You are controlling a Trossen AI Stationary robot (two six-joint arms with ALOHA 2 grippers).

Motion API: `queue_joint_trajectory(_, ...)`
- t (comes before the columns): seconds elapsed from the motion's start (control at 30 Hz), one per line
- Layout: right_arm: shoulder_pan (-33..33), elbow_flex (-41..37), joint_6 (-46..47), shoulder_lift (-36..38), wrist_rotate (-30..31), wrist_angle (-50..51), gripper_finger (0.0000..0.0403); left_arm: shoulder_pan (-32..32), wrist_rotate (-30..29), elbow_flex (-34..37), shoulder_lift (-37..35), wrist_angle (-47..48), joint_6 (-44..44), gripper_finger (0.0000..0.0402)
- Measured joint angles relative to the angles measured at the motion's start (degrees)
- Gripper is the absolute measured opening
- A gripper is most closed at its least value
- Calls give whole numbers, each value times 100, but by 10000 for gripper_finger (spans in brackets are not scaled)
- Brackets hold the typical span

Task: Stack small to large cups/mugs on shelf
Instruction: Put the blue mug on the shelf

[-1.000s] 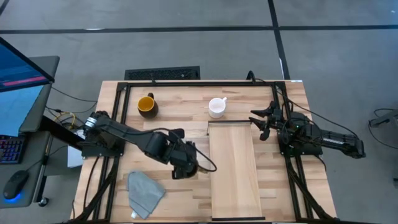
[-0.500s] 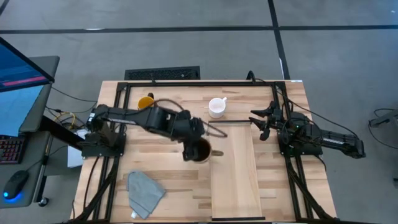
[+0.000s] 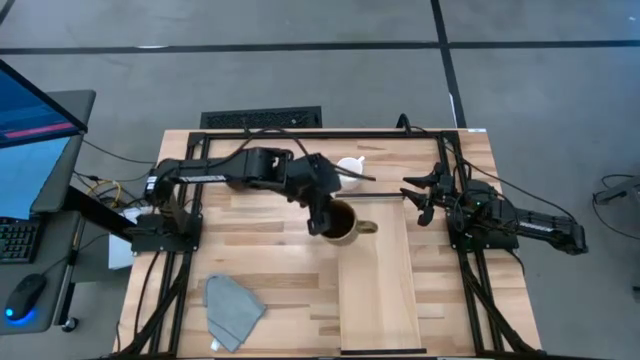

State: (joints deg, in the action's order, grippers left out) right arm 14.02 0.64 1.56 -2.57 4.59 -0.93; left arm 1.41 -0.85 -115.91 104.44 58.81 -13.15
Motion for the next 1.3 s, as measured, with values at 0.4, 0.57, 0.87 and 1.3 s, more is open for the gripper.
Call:
queue_joint_trajectory(0.4,0,2,0,-13,-1,-7,189,-342,134,-1927,1268,1049,396,22)
queue_joint_trajectory(0.57,-2,2,2,-17,-1,-7,189,-477,284,-1759,1450,1401,339,22)
queue_joint_trajectory(0.87,-2,2,4,-74,1,-20,189,-479,156,-1749,1543,1250,352,22)
queue_joint_trajectory(1.3,-2,2,2,-79,-1,-20,189,-488,193,-1697,1578,945,432,22)
